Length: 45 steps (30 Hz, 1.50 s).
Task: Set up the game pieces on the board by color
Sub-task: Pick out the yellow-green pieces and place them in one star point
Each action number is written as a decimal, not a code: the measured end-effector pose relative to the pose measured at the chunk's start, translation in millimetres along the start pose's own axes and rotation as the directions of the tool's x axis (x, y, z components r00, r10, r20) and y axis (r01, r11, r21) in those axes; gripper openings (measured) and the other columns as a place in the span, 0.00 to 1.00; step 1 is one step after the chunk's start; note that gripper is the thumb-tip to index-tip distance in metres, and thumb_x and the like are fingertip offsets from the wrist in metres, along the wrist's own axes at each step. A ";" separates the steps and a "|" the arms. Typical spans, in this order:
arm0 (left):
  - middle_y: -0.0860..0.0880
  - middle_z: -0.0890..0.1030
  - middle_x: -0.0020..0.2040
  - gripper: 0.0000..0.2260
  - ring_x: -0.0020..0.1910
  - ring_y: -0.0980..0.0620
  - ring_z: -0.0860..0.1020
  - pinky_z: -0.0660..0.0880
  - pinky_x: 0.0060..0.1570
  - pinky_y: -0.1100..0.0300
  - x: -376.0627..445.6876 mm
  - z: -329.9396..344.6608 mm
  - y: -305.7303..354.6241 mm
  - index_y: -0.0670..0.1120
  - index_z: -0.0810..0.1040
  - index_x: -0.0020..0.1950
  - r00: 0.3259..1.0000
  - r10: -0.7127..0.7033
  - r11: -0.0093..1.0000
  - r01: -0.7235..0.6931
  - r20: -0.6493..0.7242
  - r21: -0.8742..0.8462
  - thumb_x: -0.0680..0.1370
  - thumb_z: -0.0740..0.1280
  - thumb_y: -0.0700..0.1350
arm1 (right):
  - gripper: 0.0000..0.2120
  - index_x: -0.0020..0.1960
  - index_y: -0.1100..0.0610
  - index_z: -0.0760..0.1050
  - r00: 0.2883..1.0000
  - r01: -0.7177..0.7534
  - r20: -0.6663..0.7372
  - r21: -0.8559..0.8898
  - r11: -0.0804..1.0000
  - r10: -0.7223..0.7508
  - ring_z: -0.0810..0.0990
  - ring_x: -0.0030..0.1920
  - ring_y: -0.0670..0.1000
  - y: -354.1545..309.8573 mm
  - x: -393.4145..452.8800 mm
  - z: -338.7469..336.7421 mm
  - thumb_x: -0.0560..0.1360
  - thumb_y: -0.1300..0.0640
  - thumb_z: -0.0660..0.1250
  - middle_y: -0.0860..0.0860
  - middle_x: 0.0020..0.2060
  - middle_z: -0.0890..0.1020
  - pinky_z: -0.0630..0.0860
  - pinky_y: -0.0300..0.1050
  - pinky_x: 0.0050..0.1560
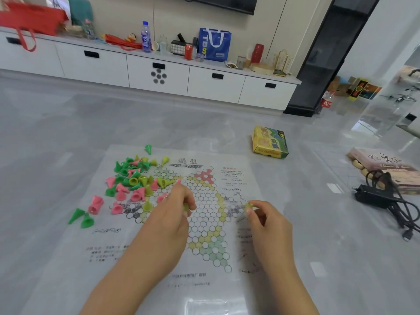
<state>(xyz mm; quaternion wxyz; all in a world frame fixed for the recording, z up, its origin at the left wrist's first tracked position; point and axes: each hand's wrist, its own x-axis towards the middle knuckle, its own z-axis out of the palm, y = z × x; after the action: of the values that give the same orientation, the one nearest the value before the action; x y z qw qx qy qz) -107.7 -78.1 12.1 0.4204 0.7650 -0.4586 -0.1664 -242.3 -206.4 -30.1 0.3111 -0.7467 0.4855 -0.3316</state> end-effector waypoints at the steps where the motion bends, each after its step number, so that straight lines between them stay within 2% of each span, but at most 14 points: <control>1: 0.49 0.77 0.46 0.11 0.45 0.52 0.76 0.73 0.41 0.58 0.0 -0.2 -0.6 0.54 0.65 0.45 1.000 -0.005 1.000 0.005 0.001 -0.006 0.79 0.54 0.37 | 0.04 0.49 0.52 0.76 1.000 -0.011 -0.004 0.007 1.000 0.011 0.77 0.39 0.43 1.0 0.2 0.2 0.76 0.58 0.65 0.44 0.37 0.79 0.69 0.30 0.38; 3: 0.56 0.76 0.49 0.08 0.48 0.58 0.76 0.74 0.40 0.63 0.2 -0.5 -1.4 0.55 0.64 0.46 1.000 -0.026 0.999 0.026 0.002 -0.033 0.79 0.55 0.41 | 0.02 0.46 0.52 0.73 1.000 -0.027 -0.012 0.008 1.000 0.027 0.77 0.38 0.41 1.8 0.8 0.7 0.75 0.57 0.65 0.42 0.36 0.78 0.69 0.30 0.36; 5: 0.59 0.76 0.49 0.07 0.46 0.62 0.76 0.74 0.36 0.63 0.9 -0.7 -1.7 0.55 0.64 0.46 0.998 -0.059 0.996 0.059 -0.006 -0.072 0.79 0.57 0.43 | 0.01 0.45 0.53 0.74 0.999 -0.028 -0.028 -0.001 1.000 0.028 0.77 0.39 0.43 3.7 1.0 2.8 0.75 0.58 0.66 0.42 0.36 0.78 0.70 0.31 0.37; 8: 0.53 0.80 0.47 0.05 0.41 0.63 0.76 0.72 0.37 0.68 2.2 -1.0 -1.0 0.54 0.64 0.46 0.995 -0.088 0.993 0.085 -0.037 -0.083 0.78 0.60 0.46 | 0.01 0.45 0.55 0.77 0.997 0.008 -0.082 -0.021 1.000 -0.010 0.78 0.41 0.46 5.8 1.3 6.9 0.74 0.59 0.67 0.46 0.40 0.79 0.72 0.36 0.41; 10: 0.51 0.81 0.49 0.04 0.41 0.65 0.75 0.68 0.36 0.71 2.9 -1.1 -1.1 0.54 0.64 0.46 0.995 -0.090 0.993 0.086 -0.050 -0.084 0.77 0.60 0.47 | 0.03 0.46 0.56 0.79 0.990 0.051 -0.126 -0.059 0.997 -0.058 0.77 0.43 0.49 7.8 2.9 9.4 0.73 0.59 0.67 0.49 0.43 0.77 0.72 0.39 0.44; 15: 0.51 0.79 0.58 0.04 0.47 0.60 0.77 0.70 0.44 0.65 2.4 -1.0 -5.5 0.55 0.64 0.47 0.996 -0.088 0.993 0.087 -0.016 -0.079 0.78 0.60 0.48 | 0.06 0.49 0.57 0.80 0.991 0.066 -0.103 -0.139 0.988 -0.081 0.76 0.46 0.53 11.8 5.6 16.0 0.74 0.59 0.67 0.49 0.44 0.74 0.69 0.40 0.45; 19: 0.52 0.79 0.57 0.04 0.48 0.59 0.77 0.69 0.42 0.67 2.3 -1.6 -6.7 0.55 0.65 0.46 0.997 -0.077 0.995 0.076 -0.019 -0.064 0.78 0.60 0.47 | 0.07 0.51 0.58 0.80 0.990 0.082 -0.095 -0.207 0.975 -0.104 0.75 0.47 0.52 14.8 6.6 19.6 0.75 0.59 0.65 0.47 0.43 0.72 0.65 0.37 0.45; 21: 0.52 0.79 0.57 0.04 0.46 0.60 0.77 0.68 0.41 0.69 2.5 -2.4 -6.1 0.54 0.65 0.45 0.997 -0.076 0.996 0.075 -0.020 -0.048 0.78 0.60 0.47 | 0.07 0.51 0.58 0.80 0.989 0.085 -0.097 -0.224 0.971 -0.109 0.75 0.47 0.53 15.7 7.6 20.4 0.75 0.59 0.65 0.47 0.43 0.73 0.65 0.38 0.45; 26: 0.54 0.80 0.53 0.04 0.41 0.62 0.77 0.72 0.42 0.63 1.4 -1.9 -4.5 0.54 0.65 0.45 0.998 -0.061 0.998 0.061 -0.007 -0.033 0.77 0.60 0.48 | 0.07 0.50 0.57 0.80 0.989 0.087 -0.095 -0.224 0.971 -0.111 0.75 0.46 0.54 19.4 10.3 23.3 0.75 0.58 0.66 0.50 0.43 0.76 0.66 0.39 0.44; 31: 0.58 0.79 0.46 0.04 0.39 0.56 0.78 0.75 0.41 0.59 0.6 -2.1 -3.4 0.53 0.67 0.44 0.999 -0.033 0.999 0.033 0.006 -0.013 0.77 0.61 0.48 | 0.06 0.49 0.58 0.80 0.987 0.085 -0.111 -0.228 0.970 -0.113 0.76 0.46 0.55 21.6 11.8 24.9 0.74 0.57 0.67 0.52 0.44 0.78 0.67 0.40 0.43; 34: 0.57 0.78 0.40 0.05 0.35 0.59 0.76 0.72 0.35 0.65 -0.3 -2.2 -3.2 0.53 0.67 0.43 1.000 -0.013 1.000 0.013 0.015 0.002 0.77 0.62 0.49 | 0.06 0.49 0.58 0.80 0.986 0.088 -0.117 -0.241 0.967 -0.119 0.76 0.45 0.54 21.5 11.6 24.9 0.74 0.57 0.67 0.51 0.43 0.78 0.67 0.40 0.43; 37: 0.55 0.77 0.35 0.06 0.29 0.58 0.73 0.70 0.32 0.66 -1.4 -2.2 -2.3 0.53 0.67 0.41 1.000 -0.011 1.000 0.011 0.027 0.001 0.77 0.62 0.50 | 0.06 0.48 0.58 0.80 0.985 0.084 -0.125 -0.242 0.967 -0.117 0.76 0.45 0.52 21.1 11.0 25.0 0.74 0.57 0.67 0.50 0.42 0.78 0.67 0.39 0.43; 45: 0.51 0.78 0.34 0.05 0.29 0.53 0.74 0.71 0.33 0.63 -1.7 -2.9 -2.1 0.53 0.68 0.42 1.000 0.007 1.000 -0.007 0.020 0.002 0.77 0.62 0.50 | 0.06 0.49 0.58 0.79 0.985 0.078 -0.128 -0.254 0.964 -0.114 0.76 0.45 0.53 20.9 11.0 24.6 0.74 0.57 0.66 0.51 0.43 0.79 0.69 0.40 0.44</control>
<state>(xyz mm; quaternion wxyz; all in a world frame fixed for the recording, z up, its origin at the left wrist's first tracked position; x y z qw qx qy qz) -105.5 -74.7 11.9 0.4157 0.7620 -0.4658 -0.1720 -230.1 -220.1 -58.8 0.1637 -0.7769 0.5071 -0.3354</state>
